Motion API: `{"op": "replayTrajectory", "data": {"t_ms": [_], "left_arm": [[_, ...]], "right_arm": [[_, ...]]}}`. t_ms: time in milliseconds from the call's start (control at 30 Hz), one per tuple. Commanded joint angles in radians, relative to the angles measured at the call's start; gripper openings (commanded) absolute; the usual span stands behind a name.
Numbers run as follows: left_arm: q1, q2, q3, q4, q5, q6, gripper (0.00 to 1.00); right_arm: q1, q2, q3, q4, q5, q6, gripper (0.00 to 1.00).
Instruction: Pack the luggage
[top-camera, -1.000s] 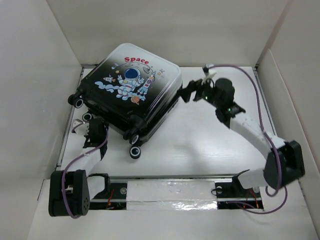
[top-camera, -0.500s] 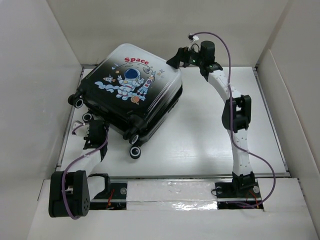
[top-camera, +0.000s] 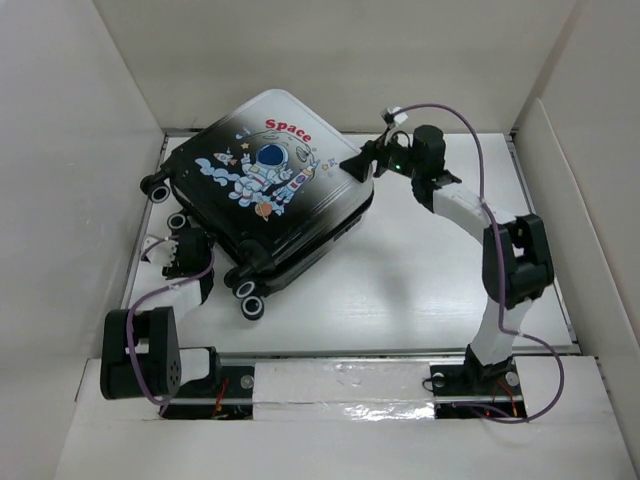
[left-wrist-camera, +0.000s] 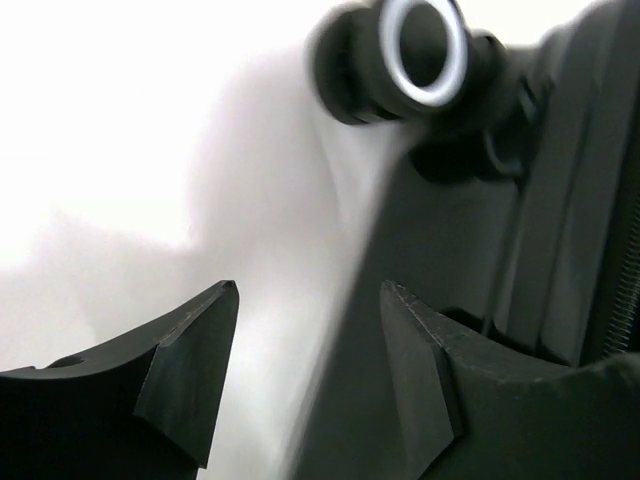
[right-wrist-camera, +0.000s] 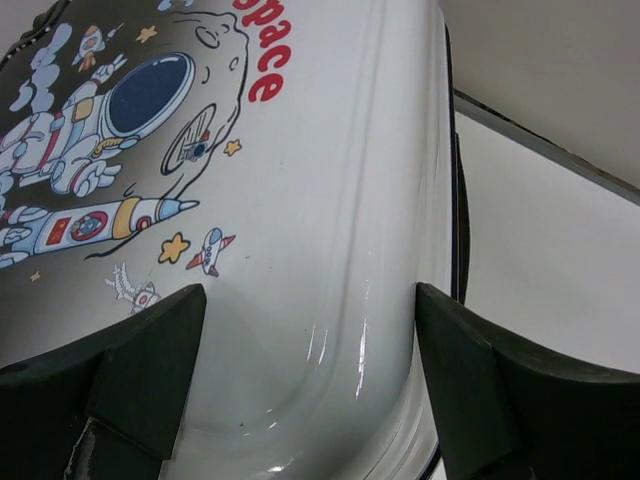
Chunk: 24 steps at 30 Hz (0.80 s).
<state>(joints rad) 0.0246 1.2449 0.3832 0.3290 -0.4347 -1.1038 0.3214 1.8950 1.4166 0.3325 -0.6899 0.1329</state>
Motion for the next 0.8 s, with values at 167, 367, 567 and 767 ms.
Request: {"op": "replayTrajectory", "data": {"t_ms": [167,367,567,767], "left_arm": [[-0.071,0.174,0.269,0.197,0.258,0.090,0.58],[-0.071,0.289,0.434,0.183,0.381,0.119,0.58],[-0.071,0.366,0.682,0.081,0.460,0.211,0.58],[-0.071,0.481,0.939,-0.064,0.571,0.311,0.58]], "right_arm": [[0.474,-0.322,-0.482,-0.001,-0.049,0.043,0.86],[0.662,-0.532,-0.625,-0.033,0.151,0.109,0.87],[0.836,-0.646,-0.613,-0.159,0.300,0.105,0.87],[0.950,-0.700,-0.571,-0.234,0.464,0.109,0.92]]}}
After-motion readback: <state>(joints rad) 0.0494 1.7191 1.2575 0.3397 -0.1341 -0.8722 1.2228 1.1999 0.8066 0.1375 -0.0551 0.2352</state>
